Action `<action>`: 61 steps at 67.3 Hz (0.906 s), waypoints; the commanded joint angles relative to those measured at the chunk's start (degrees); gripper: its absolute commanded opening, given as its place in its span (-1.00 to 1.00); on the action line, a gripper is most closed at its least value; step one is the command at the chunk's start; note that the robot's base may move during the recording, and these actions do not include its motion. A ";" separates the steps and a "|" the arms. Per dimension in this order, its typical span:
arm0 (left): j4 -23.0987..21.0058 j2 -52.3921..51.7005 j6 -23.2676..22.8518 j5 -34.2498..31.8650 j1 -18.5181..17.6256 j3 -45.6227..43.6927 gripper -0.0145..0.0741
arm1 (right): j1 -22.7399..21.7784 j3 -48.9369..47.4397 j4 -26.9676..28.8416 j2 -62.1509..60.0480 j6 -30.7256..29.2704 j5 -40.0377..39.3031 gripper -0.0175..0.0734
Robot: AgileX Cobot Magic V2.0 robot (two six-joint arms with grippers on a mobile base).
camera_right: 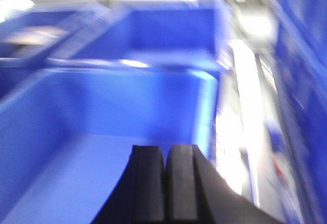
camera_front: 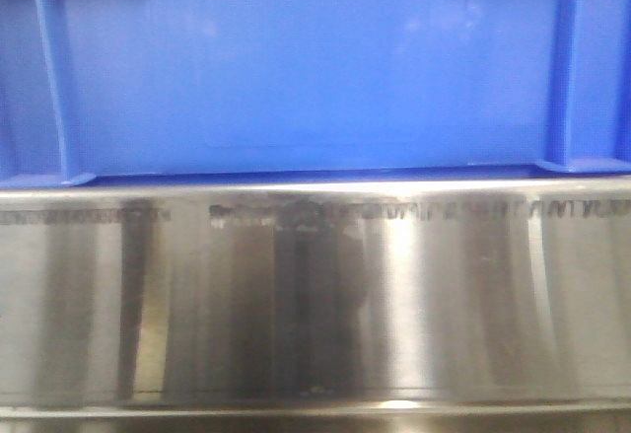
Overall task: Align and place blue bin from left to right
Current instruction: 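Open both grippers and lift them off the bin's side walls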
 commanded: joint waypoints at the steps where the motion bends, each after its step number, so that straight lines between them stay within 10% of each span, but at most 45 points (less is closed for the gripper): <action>1: 1.11 -4.66 0.17 -9.19 -0.31 6.00 -0.92 | 0.04 4.86 -0.62 -4.59 -3.25 -8.87 -0.79; 28: 9.94 -23.39 0.17 -15.98 -0.31 24.79 -0.92 | 0.04 20.26 -1.62 -21.22 -7.70 -16.97 -0.79; 61: 11.89 -29.71 0.17 -16.08 -0.31 26.01 -0.92 | 0.04 20.52 -1.62 -25.31 -7.70 -20.28 -0.79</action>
